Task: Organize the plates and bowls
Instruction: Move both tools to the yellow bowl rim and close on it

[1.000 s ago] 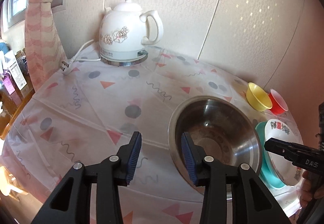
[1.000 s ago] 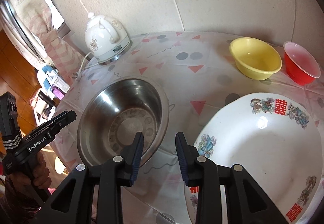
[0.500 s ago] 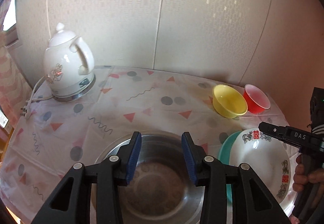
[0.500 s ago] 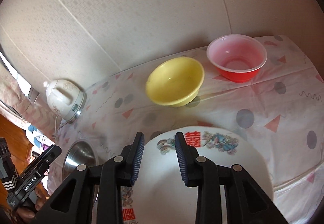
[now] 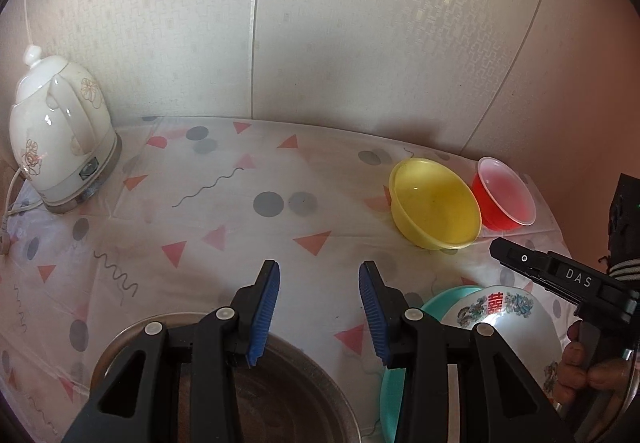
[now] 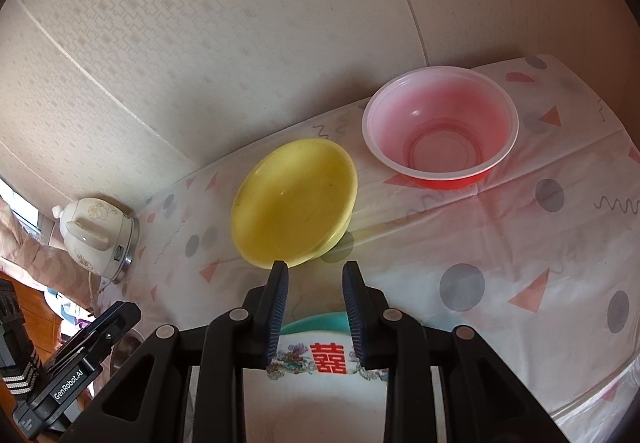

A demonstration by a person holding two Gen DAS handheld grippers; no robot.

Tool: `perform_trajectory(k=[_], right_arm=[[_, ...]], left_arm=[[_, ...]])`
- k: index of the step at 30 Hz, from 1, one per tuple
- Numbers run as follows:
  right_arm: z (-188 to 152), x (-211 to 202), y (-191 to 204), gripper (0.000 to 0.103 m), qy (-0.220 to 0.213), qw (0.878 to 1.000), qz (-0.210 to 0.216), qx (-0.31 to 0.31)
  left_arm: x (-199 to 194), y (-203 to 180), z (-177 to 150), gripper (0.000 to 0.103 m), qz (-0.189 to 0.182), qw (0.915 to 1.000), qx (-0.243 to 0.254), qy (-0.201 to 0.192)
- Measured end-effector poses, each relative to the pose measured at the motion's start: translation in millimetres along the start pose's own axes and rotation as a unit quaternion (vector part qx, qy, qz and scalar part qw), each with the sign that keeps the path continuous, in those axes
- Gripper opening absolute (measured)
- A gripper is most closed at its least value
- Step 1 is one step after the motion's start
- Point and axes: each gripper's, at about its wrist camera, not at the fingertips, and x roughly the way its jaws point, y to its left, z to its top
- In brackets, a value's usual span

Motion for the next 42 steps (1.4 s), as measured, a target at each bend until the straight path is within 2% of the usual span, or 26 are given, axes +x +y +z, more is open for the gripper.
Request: perform_trajectory(k=[6, 14, 25, 27, 33, 34, 35, 36, 42], right_arm=[[11, 11, -1, 0.019, -0.005, 1.0, -0.022, -0.003], [21, 20, -11, 0.017, -0.007, 0.999, -0.035, 0.013], [29, 28, -15, 0.017, -0.006, 0.999, -0.038, 0.018], [30, 31, -14, 0.013, -0.004, 0.999, -0.037, 0.013], [32, 32, -15, 0.011, -0.001, 0.999, -0.039, 0.007], [32, 33, -14, 0.011, 0.0, 0.999, -0.04, 0.005], [33, 33, -14, 0.01, 0.001, 0.999, -0.041, 0.002], [33, 34, -12, 0.01, 0.001, 0.999, -0.041, -0.001], [33, 35, -10, 0.01, 0.005, 0.999, -0.041, -0.007]], left_arm=[[17, -13, 10, 0.035, -0.009, 0.9999, 0.009, 0.009], [38, -30, 24, 0.031, -0.025, 0.9995, 0.002, 0.017], [61, -44, 37, 0.031, -0.061, 0.9976, -0.017, 0.03], [66, -48, 39, 0.031, -0.064, 0.9973, -0.015, 0.032], [86, -55, 40, 0.031, -0.072, 0.9961, -0.018, 0.047], [88, -57, 40, 0.029, -0.075, 0.9958, -0.016, 0.049], [91, -59, 40, 0.019, -0.078, 0.9955, -0.012, 0.053], [93, -61, 39, 0.015, -0.079, 0.9951, -0.009, 0.058], [88, -60, 37, 0.014, -0.089, 0.9947, -0.015, 0.05]])
